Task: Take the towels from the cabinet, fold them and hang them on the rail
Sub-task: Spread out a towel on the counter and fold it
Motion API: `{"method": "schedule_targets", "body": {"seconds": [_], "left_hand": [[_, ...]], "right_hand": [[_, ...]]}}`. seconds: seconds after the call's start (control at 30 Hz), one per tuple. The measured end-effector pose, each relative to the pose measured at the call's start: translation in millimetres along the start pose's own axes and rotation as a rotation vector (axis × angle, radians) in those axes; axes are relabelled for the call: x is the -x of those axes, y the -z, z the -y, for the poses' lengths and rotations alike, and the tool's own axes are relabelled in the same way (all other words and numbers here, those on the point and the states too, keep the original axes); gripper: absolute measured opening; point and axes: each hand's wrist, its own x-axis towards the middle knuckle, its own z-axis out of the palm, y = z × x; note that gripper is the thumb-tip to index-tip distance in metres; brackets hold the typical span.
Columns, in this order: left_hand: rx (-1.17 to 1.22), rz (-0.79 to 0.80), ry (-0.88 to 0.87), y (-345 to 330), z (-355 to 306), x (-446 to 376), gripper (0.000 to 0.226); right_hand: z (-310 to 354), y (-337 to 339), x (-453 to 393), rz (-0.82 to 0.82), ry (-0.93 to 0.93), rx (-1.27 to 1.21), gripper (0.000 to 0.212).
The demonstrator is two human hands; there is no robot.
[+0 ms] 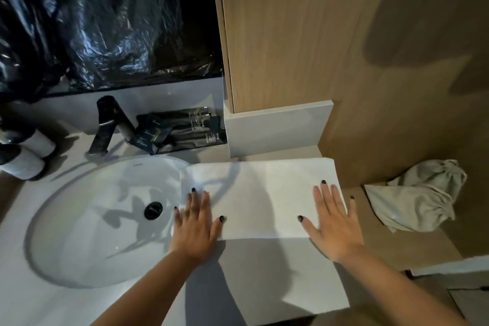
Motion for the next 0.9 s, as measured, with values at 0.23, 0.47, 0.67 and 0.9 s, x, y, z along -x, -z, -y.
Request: {"method": "schedule_targets", "body": {"seconds": [0.23,0.47,0.67,0.9], "left_hand": [[-0.257,0.071,-0.514,6,-40,-11,0.069],[-0.364,0.237,-0.395,20,-69,-15,0.072],[-0.406,0.196,-0.448,39,-46,-17,0.09],[-0.205,-0.075,-0.298,33,22,1,0.093]], "right_hand": [[35,31,10,0.172,0.468,0.077,0.07],[51,28,-3,0.135,0.408,0.244,0.08],[24,23,-4,-0.009,0.375,0.184,0.084],[-29,24,5,-0.087,0.222,0.036,0.066]]}}
